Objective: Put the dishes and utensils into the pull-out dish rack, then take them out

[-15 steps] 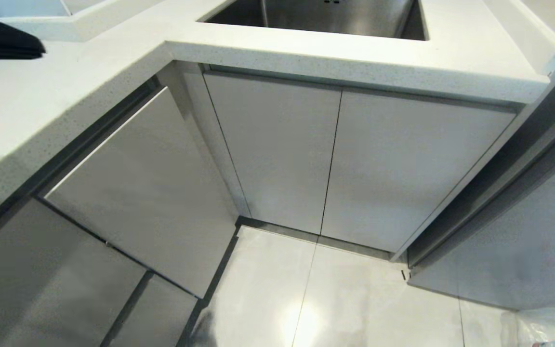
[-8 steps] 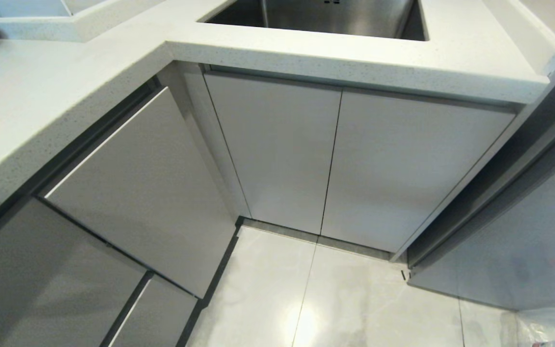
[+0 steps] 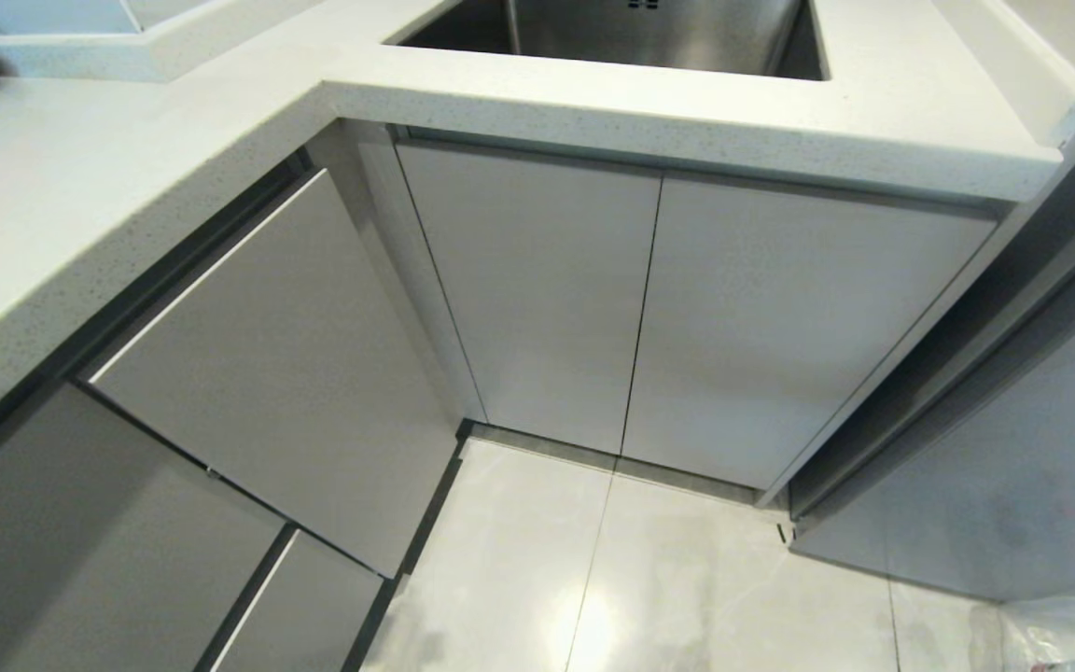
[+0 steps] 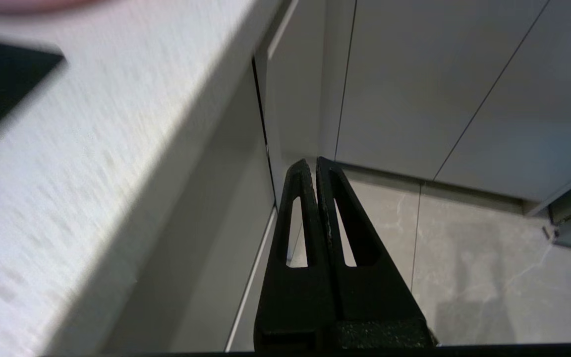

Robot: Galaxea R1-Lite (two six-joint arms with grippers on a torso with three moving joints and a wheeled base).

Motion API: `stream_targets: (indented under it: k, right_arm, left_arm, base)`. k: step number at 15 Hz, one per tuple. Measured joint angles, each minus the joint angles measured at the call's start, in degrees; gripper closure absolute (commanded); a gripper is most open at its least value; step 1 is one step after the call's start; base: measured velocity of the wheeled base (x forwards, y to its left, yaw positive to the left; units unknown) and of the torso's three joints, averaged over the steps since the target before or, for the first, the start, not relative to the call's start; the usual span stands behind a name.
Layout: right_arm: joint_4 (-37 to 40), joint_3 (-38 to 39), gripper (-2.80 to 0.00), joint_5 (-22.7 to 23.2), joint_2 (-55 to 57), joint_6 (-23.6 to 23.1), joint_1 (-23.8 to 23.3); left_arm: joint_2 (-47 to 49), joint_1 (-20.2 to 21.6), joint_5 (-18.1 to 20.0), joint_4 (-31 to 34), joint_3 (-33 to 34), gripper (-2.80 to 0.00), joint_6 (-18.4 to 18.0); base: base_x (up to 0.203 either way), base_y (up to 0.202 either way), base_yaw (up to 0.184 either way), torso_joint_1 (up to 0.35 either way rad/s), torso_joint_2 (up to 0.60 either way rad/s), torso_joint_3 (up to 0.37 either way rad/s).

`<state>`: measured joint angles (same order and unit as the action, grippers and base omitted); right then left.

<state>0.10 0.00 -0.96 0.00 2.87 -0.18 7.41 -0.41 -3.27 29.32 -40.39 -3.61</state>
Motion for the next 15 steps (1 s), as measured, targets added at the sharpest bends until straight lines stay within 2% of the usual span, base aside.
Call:
stream_targets:
  k: [3,5,7,8,9,15]
  right_arm:
    - [0.0,0.0,0.0,0.0,0.0,0.02,0.0]
    - [0.0,0.0,0.0,0.0,0.0,-0.01,0.0]
    - [0.0,0.0,0.0,0.0,0.0,-0.01,0.0]
    - [0.0,0.0,0.0,0.0,0.0,-0.01,0.0]
    - [0.0,0.0,0.0,0.0,0.0,-0.01,0.0]
    - [0.0,0.0,0.0,0.0,0.0,-0.01,0.0]
  left_arm:
    - [-5.19,0.17,0.53,-6.8,15.48,0.0,1.41]
    - [-6.59,0.23,0.46,-15.08,26.81,0.0,1.61]
    - [-7.29,0.23,1.76,-26.49,36.1,0.0,1.7]
    - [-7.41,0.23,2.4,-30.23,38.11,0.0,1.91]
    - [-7.48,0.23,3.03,-30.9,39.14,0.0,2.12]
    - [-7.65,0.23,3.27,-29.14,40.28,0.0,2.71]
  base:
    - [0.0,0.0,0.0,0.0,0.0,0.0]
    - [0.0,0.0,0.0,0.0,0.0,0.0]
    - [0.0,0.0,0.0,0.0,0.0,0.0]
    - [0.0,0.0,0.0,0.0,0.0,0.0]
    - [0.0,0.0,0.0,0.0,0.0,0.0]
    - [0.0,0.0,0.0,0.0,0.0,0.0]
